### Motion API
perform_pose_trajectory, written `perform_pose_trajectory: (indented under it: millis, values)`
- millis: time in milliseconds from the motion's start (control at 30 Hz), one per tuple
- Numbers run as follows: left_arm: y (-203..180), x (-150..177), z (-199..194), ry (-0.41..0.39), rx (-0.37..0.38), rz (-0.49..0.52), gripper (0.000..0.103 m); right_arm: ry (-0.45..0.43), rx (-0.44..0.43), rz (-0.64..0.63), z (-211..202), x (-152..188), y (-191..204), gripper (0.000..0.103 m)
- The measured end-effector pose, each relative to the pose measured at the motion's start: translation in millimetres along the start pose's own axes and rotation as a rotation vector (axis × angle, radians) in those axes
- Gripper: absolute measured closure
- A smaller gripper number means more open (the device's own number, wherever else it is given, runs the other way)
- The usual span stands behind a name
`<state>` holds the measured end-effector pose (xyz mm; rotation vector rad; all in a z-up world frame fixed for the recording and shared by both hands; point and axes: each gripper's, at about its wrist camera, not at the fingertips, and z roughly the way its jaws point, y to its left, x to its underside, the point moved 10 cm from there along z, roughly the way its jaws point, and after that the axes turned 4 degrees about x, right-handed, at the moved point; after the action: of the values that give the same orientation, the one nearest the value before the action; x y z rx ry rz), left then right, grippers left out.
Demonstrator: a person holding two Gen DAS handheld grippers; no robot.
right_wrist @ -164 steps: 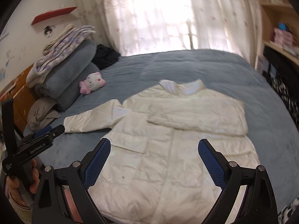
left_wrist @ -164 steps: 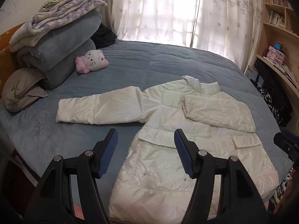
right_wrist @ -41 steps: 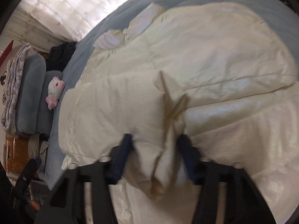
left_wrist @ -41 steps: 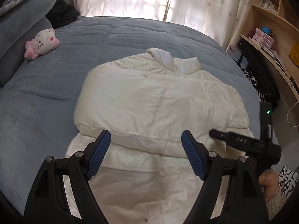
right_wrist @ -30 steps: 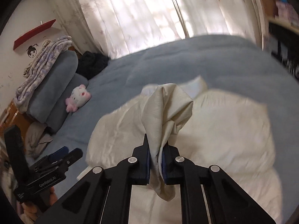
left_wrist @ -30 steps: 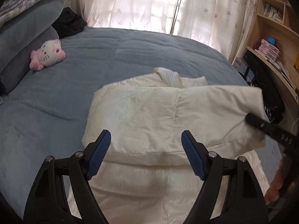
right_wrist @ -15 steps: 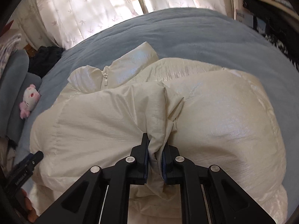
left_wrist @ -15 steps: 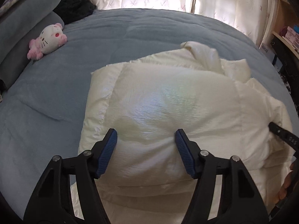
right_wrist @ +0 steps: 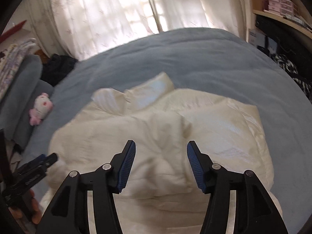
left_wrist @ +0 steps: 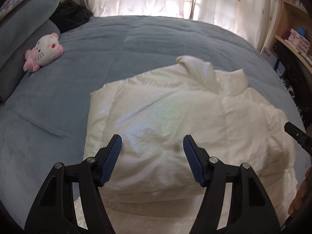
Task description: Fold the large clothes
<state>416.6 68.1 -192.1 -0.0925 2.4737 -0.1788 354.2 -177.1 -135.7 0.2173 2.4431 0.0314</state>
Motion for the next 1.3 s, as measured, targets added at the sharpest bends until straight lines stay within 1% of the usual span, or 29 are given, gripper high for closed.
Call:
perform_pose_trajectory:
  millis: [100, 133, 200, 267, 300, 333, 400, 467, 500, 567, 633, 667, 767, 833, 900, 967, 1100, 1300]
  values:
    - [-20.5, -11.5, -7.6, -0.033, 0.018, 0.028, 0.040, 0.000, -0.079, -0.019, -2.8, -6.6, 32.0, 0.047]
    - [-26.4, -14.7, -7.0, -0.039, 0.017, 0.038, 0.040, -0.001, -0.092, -0.029, -1.9, -6.7, 40.6, 0.048]
    - [-37.9, -19.5, -1.7, -0.046, 0.011, 0.053, 0.040, 0.004, -0.093, -0.061, 10.9, -6.9, 60.7, 0.052]
    - [-46.0, -23.1, 7.3, -0.050, 0.014, 0.052, 0.040, 0.030, -0.095, -0.076, 30.5, -4.1, 76.1, 0.056]
    - [-49.6, -24.1, 14.9, -0.047, 0.016, 0.047, 0.040, 0.047, -0.095, -0.078, 41.0, -1.0, 80.4, 0.057]
    - [-51.7, -24.5, 21.6, -0.041, 0.017, 0.044, 0.043, 0.061, -0.089, -0.079, 52.0, 2.5, 84.6, 0.057]
    - [-51.1, -22.8, 40.4, -0.013, -0.022, 0.046, 0.045, 0.088, -0.062, -0.075, 75.7, 9.9, 82.0, 0.058]
    - [-50.4, -18.8, 61.6, 0.018, -0.029, 0.054, 0.045, 0.099, -0.041, -0.077, 98.0, 12.3, 74.3, 0.057]
    - [-48.9, -17.5, 67.5, 0.021, -0.038, 0.060, 0.045, 0.087, -0.016, -0.093, 105.1, 11.6, 66.8, 0.062]
    - [-44.8, -16.1, 81.5, 0.020, -0.062, 0.093, 0.045, 0.067, 0.023, -0.125, 109.4, 10.5, 51.9, 0.065]
    - [-39.7, -17.3, 86.8, 0.007, -0.076, 0.112, 0.044, 0.035, 0.073, -0.165, 111.2, 6.9, 34.4, 0.065]
    - [-35.9, -18.9, 89.7, -0.002, -0.080, 0.124, 0.044, 0.028, 0.079, -0.173, 112.5, 5.7, 29.4, 0.066]
    - [-24.1, -20.8, 95.1, -0.011, -0.086, 0.125, 0.041, 0.004, 0.085, -0.173, 113.4, 4.8, 10.4, 0.066]
    - [-16.3, -19.5, 100.9, -0.011, -0.072, 0.107, 0.033, -0.005, 0.066, -0.153, 120.6, 6.8, 2.9, 0.066]
    - [-12.3, -18.4, 106.5, -0.011, -0.070, 0.106, 0.030, -0.015, 0.072, -0.155, 129.1, 9.0, 1.3, 0.066]
    - [-9.8, -17.8, 112.6, -0.017, -0.076, 0.111, 0.029, -0.027, 0.083, -0.165, 132.7, 11.4, 1.2, 0.066]
    - [-7.0, -14.3, 119.6, -0.037, -0.068, 0.105, 0.029, -0.029, 0.053, -0.132, 142.8, 14.3, -4.0, 0.066]
    - [-5.8, -6.9, 124.5, -0.060, -0.052, 0.085, 0.028, -0.038, 0.056, -0.134, 146.4, 18.6, -2.4, 0.066]
